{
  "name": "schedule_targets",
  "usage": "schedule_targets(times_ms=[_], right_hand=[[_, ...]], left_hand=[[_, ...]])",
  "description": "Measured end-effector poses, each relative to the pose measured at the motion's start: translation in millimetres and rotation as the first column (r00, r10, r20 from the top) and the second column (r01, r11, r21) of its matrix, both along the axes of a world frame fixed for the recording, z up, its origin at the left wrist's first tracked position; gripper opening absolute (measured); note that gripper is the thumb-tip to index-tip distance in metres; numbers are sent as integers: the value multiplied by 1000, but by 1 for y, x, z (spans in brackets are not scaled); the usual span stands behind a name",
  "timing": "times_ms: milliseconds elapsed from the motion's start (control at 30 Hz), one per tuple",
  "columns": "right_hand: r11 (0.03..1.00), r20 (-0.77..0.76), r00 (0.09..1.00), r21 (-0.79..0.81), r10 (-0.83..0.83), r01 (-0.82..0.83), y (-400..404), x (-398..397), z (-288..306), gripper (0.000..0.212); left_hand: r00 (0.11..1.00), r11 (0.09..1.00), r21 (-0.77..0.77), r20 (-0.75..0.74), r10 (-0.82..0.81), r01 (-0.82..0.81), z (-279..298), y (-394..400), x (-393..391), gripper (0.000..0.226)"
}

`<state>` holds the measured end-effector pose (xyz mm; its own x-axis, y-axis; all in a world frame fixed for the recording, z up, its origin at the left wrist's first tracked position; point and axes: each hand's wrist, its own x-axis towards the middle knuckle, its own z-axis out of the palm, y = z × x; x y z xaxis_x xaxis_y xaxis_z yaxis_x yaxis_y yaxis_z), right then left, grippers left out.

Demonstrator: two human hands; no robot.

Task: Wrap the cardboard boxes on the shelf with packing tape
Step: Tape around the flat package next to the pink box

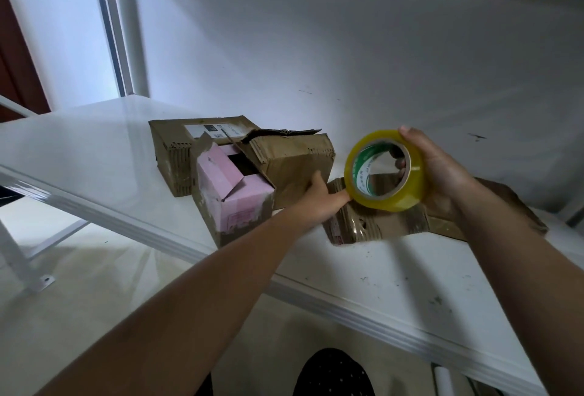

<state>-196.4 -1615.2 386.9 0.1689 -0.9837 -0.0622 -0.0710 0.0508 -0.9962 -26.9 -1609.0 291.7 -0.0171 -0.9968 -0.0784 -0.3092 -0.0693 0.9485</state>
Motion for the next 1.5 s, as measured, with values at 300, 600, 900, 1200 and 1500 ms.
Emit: schedule_targets(times_ms=[300,600,900,1200,1500], right_hand=[[999,-203,979,-34,25,-32,-8,0,-4,31],[999,-293,955,15,33,-29,-8,7,-8,58],[970,-626,750,225,215,-90,8,15,13,61],[882,-729,526,462,437,-92,27,-7,-31,40],[869,-679,562,465,472,-168,22,-6,-29,54]], left_hand=[[873,944,-206,468,-135,257,-23,2,-4,143],[865,939,-315,500,41,137,-25,-11,-13,114],[782,961,-257,618,86,98,-11,-6,-17,117],[915,994,-103,395,79,-42,-11,-7,-14,122],[937,999,20,347,40,-50,-12,-9,-8,128]])
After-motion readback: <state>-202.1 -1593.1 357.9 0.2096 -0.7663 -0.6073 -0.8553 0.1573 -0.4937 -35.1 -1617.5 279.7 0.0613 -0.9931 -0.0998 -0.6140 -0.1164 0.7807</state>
